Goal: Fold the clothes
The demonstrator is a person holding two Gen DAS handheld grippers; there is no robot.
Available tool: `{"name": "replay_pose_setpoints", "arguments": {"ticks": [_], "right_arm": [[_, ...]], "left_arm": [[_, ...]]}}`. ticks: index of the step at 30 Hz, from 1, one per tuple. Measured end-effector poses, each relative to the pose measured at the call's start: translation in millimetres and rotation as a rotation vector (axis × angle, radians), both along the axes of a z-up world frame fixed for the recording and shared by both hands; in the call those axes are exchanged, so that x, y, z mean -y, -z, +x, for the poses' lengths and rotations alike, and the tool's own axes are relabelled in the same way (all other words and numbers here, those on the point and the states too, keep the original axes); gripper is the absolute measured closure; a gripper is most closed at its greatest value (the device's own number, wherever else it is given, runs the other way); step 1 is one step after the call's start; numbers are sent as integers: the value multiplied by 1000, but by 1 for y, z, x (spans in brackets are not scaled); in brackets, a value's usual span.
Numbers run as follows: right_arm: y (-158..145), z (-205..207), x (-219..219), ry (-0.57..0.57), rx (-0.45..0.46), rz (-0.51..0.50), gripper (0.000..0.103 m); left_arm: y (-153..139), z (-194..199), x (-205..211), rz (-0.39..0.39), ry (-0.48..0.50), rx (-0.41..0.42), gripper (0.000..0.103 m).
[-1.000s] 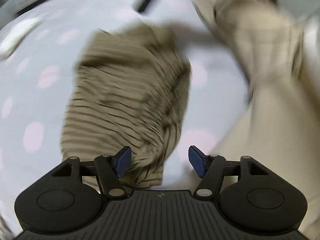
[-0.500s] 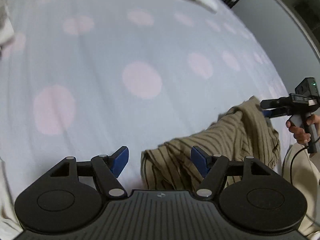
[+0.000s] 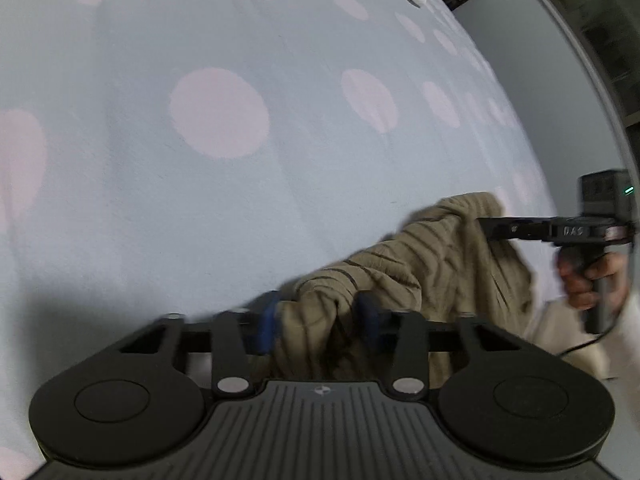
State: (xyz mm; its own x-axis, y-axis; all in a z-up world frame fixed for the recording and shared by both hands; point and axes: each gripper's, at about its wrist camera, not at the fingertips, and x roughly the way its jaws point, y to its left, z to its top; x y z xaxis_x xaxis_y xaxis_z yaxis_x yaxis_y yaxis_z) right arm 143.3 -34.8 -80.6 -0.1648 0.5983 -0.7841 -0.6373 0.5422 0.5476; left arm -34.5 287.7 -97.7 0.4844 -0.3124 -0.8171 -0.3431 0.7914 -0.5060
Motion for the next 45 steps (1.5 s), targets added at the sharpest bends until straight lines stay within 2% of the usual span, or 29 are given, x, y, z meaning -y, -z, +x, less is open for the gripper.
{"name": "replay_pose_setpoints", "arguments": {"ticks": [1, 3, 4, 9, 10, 13, 14, 17, 18, 19, 20, 21, 22, 24, 26, 27, 30, 32, 33, 34, 35, 37, 39, 42, 45], "right_arm": [[2, 1, 3, 11, -3, -7, 76], [5, 7, 12, 48, -27, 0, 90], [6, 10, 17, 71, -35, 16, 92], [3, 10, 33, 162, -1, 93, 93], [3, 10, 36, 182, 3, 93, 93], [10, 12, 42, 254, 17, 73, 93], [14, 12, 43, 279, 31, 54, 93], [21, 15, 48, 287, 4, 72, 93], [19, 17, 51, 284, -6, 77, 86], [16, 18, 53, 278, -13, 81, 69], [11, 18, 55, 272, -5, 81, 59], [2, 16, 59, 273, 34, 84, 42], [-10, 12, 63, 282, 105, 98, 42], [-36, -1, 72, 275, 264, 137, 47], [-58, -16, 78, 225, 325, 203, 47], [-68, -24, 81, 199, 350, 235, 47], [-82, -62, 76, 44, 322, 296, 54], [-78, -92, 68, -95, 339, 251, 63], [-75, -107, 65, -163, 348, 226, 72], [-68, -118, 60, -215, 364, 179, 87], [-58, -124, 59, -243, 370, 136, 92], [-40, -127, 59, -258, 337, 61, 96], [-21, -119, 66, -233, 271, 2, 101], [-5, -110, 73, -193, 288, -48, 103], [-2, -110, 74, -179, 313, -67, 103]], "left_arm": [[-1, -2, 2, 22, -20, 13, 88], [-5, -8, 2, 58, -67, 45, 91], [-7, -11, 2, 75, -92, 61, 92], [-14, -27, -14, 156, -200, 90, 98], [-15, -31, -19, 176, -233, 80, 103], [-15, -43, -36, 273, -292, 13, 103], [-13, -48, -44, 257, -299, 3, 103], [-16, -68, -60, 135, -352, 36, 102], [-22, -72, -60, 129, -341, 56, 101], [-30, -76, -56, 138, -315, 80, 92], [-38, -80, -52, 147, -288, 104, 81], [-46, -83, -49, 156, -262, 129, 77], [-52, -81, -41, 164, -233, 149, 72], [-65, -75, -21, 170, -168, 182, 69], [-73, -70, 2, 159, -114, 208, 69], [-76, -67, 16, 145, -87, 218, 69], [-78, -59, 62, 126, 21, 237, 69], [-73, -54, 92, 169, 103, 194, 69], [-66, -51, 106, 198, 155, 138, 69], [-58, -49, 118, 218, 205, 87, 71], [-50, -49, 127, 231, 247, 48, 71], [-37, -51, 140, 242, 318, -15, 71], [-29, -52, 141, 206, 337, -46, 71], [-23, -52, 136, 169, 321, -76, 69], [-24, -48, 142, 208, 337, -80, 69]]}}
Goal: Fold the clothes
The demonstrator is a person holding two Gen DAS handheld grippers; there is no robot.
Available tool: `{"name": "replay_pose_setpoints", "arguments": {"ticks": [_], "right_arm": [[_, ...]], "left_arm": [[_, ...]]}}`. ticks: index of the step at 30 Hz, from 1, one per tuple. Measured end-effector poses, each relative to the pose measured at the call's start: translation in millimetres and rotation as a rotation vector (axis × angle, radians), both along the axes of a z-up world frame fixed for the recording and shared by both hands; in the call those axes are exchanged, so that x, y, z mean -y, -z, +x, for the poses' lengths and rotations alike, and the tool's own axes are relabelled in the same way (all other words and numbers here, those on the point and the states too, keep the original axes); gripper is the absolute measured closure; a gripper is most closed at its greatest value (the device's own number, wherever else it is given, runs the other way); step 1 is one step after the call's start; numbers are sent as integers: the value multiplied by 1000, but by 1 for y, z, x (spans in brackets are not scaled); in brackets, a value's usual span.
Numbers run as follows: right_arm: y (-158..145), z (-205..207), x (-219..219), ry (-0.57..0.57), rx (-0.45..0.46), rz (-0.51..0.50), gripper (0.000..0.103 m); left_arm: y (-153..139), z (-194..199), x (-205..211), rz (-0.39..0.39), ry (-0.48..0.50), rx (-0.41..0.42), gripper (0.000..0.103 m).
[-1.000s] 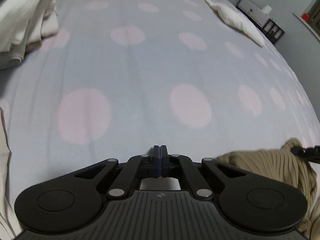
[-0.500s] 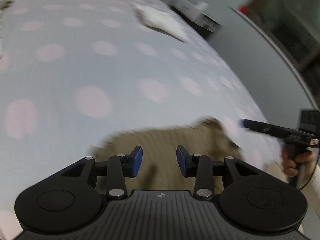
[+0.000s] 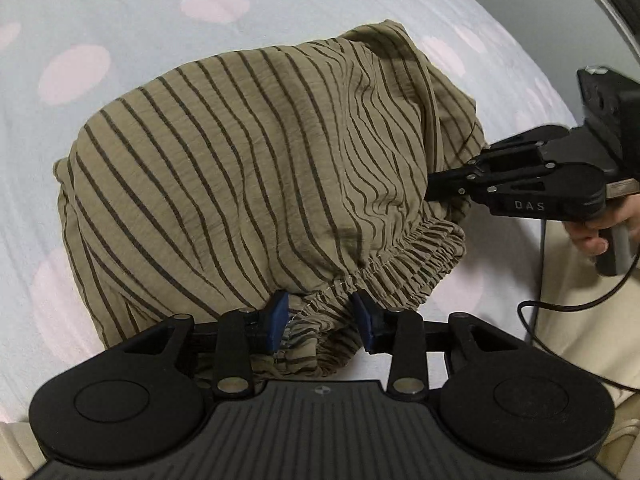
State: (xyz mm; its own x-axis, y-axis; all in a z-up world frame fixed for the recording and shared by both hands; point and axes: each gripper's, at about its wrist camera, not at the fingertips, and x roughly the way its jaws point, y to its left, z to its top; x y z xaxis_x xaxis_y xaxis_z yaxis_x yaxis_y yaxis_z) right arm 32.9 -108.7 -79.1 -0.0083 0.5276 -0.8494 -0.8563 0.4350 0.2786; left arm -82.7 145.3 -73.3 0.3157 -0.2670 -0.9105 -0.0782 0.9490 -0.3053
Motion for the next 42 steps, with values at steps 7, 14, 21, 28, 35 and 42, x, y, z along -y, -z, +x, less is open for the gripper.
{"name": "replay_pose_setpoints", "arguments": {"ticks": [7, 14, 21, 28, 35, 42], "right_arm": [[-31, 12, 4, 100, -62, 109, 96], [-48, 20, -32, 208, 97, 214, 93], [-6, 15, -57, 222, 314, 67, 103], [-21, 25, -36, 279, 196, 172, 95], [-37, -4, -9, 101, -45, 206, 91], [-6, -17, -8, 105, -38, 62, 100]], "left_arm": [[-38, -3, 5, 79, -44, 152, 69], [-30, 25, -31, 317, -362, 170, 83], [8, 27, -32, 445, -358, 122, 90], [-21, 9, -17, 445, -298, 175, 86], [-28, -27, 6, 235, -247, 51, 84], [-7, -23, 6, 221, -236, -70, 84]]}}
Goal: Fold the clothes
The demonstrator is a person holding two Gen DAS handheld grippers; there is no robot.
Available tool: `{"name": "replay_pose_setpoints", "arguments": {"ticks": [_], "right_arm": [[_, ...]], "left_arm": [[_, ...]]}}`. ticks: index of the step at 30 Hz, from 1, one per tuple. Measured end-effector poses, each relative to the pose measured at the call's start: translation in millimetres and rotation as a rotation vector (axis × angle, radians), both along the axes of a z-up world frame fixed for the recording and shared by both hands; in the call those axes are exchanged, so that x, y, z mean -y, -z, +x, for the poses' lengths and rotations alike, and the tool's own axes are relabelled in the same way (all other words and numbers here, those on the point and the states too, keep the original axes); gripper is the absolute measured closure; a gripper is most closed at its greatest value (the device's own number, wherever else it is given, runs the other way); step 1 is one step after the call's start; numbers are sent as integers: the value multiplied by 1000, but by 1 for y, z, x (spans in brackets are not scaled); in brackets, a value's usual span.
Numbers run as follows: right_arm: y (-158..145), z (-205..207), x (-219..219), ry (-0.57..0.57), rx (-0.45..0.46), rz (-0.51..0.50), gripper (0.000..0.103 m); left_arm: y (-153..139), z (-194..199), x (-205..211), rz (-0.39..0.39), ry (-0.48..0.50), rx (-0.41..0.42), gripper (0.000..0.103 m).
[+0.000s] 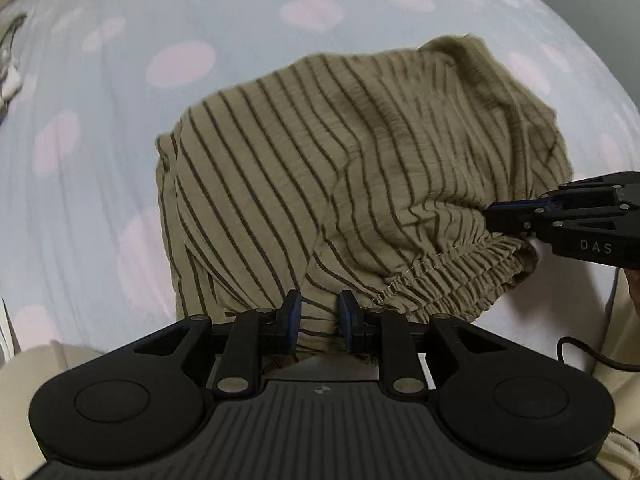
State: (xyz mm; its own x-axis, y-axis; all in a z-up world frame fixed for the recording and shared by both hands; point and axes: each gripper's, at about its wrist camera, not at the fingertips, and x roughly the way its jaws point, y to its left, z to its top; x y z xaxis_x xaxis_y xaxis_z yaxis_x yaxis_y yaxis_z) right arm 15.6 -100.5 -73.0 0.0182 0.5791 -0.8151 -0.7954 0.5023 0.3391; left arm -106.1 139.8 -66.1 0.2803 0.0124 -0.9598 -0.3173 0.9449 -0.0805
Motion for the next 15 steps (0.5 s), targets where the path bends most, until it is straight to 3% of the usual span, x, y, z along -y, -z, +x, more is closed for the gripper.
{"name": "replay_pose_setpoints", "arguments": {"ticks": [4, 5, 6, 7, 8, 9, 10, 12, 15], "right_arm": [[2, 1, -2, 26, -14, -13, 101], [1, 4, -2, 29, -29, -7, 98], [-1, 6, -2, 31, -46, 2, 89], [-7, 9, 2, 27, -79, 39, 59], [-13, 12, 5, 22, -111, 76, 38], [-19, 15, 9, 18, -144, 113, 6], [-25, 18, 12, 15, -169, 152, 4], [-49, 27, 24, 31, -79, 228, 4], [-67, 50, 35, 67, -11, 213, 3]], "left_arm": [[1, 5, 8, 41, 38, -25, 84], [0, 5, 9, 49, 45, -24, 84], [-2, 4, 10, 47, 49, -15, 84], [-7, 1, 9, 28, 52, 11, 79], [-12, -4, 4, -10, 53, 57, 64], [-19, -10, -3, -58, 53, 112, 54], [-26, -17, -11, -105, 45, 169, 37], [-40, -32, -35, -201, -12, 267, 35], [-50, -46, -74, -300, -111, 327, 30]]}}
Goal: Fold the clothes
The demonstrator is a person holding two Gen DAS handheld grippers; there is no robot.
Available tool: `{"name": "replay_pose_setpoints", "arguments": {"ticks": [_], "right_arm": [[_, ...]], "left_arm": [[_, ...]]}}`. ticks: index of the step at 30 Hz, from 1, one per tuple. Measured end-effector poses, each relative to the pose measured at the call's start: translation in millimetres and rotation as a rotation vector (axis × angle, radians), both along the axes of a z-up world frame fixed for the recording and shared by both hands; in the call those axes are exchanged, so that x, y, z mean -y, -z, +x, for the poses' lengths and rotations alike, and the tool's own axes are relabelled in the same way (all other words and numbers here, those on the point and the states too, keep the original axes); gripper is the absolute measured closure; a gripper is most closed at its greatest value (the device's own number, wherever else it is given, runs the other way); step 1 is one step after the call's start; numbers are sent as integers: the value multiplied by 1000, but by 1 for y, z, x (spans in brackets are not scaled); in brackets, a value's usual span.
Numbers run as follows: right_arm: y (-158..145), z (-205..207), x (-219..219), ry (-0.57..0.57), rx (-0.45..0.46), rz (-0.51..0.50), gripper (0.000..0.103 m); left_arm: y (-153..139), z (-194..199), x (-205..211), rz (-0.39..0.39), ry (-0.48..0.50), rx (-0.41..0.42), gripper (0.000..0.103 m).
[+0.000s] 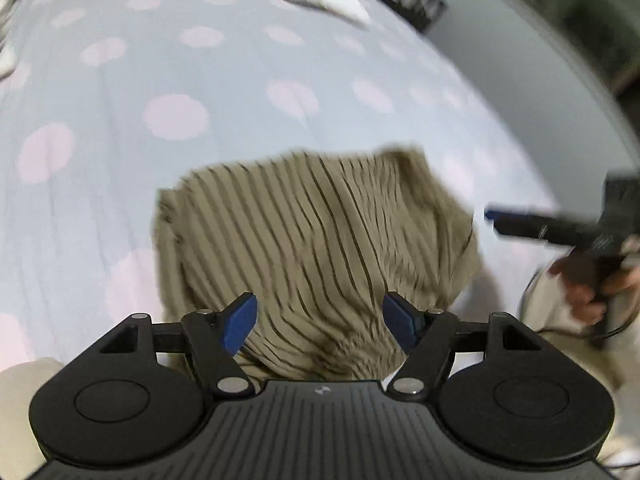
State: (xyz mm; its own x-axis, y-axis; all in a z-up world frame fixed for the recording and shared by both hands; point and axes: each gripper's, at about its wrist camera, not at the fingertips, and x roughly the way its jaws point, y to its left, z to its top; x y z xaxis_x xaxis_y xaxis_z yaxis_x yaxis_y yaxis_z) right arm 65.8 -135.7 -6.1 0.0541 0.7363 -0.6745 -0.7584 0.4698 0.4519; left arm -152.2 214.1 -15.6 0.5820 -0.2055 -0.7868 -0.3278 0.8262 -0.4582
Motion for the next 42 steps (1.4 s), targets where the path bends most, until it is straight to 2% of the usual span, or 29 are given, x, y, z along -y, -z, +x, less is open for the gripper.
{"name": "replay_pose_setpoints", "arguments": {"ticks": [2, 5, 9, 11, 16, 19, 20, 23, 28, 30, 32, 33, 34, 35, 36, 37, 42], "right_arm": [[-1, 23, 5, 22, -13, -32, 3], [16, 65, 9, 73, -118, -62, 3], [53, 110, -1, 105, -330, -105, 3], [70, 126, -6, 95, -433, -96, 2], [87, 148, -8, 26, -622, 0, 1], [96, 146, -13, -6, -678, 14, 1], [98, 144, -15, -19, -693, 17, 1], [95, 131, -28, -100, -665, -4, 0], [101, 124, -46, -111, -715, 47, 0], [104, 120, -51, -108, -738, 84, 1], [101, 112, -55, -117, -686, 58, 3], [99, 110, -57, -132, -652, 37, 10], [96, 107, -59, -147, -619, 17, 29], [94, 104, -60, -158, -589, -7, 42], [99, 106, -60, -135, -588, -54, 73], [103, 107, -59, -113, -588, -95, 93], [108, 108, -52, -70, -605, -89, 94]], "left_arm": [[2, -2, -26, -54, -73, -23, 29], [23, 2, -62, -159, -169, -147, 30], [57, 12, -81, -233, -191, -265, 31], [67, 20, -82, -237, -179, -295, 31], [80, 34, -89, -287, -182, -280, 29], [78, 34, -91, -307, -172, -281, 26], [80, 37, -88, -305, -163, -283, 25], [82, 43, -82, -315, -143, -278, 25], [80, 52, -68, -305, -83, -221, 25], [79, 54, -62, -281, -84, -217, 38], [80, 56, -58, -259, -99, -226, 65], [82, 56, -60, -268, -117, -228, 72], [84, 55, -64, -292, -126, -217, 83], [84, 53, -65, -301, -126, -207, 86], [84, 52, -64, -296, -123, -200, 87], [83, 51, -64, -291, -119, -194, 89], [69, 56, -44, -182, -65, -171, 92]]}}
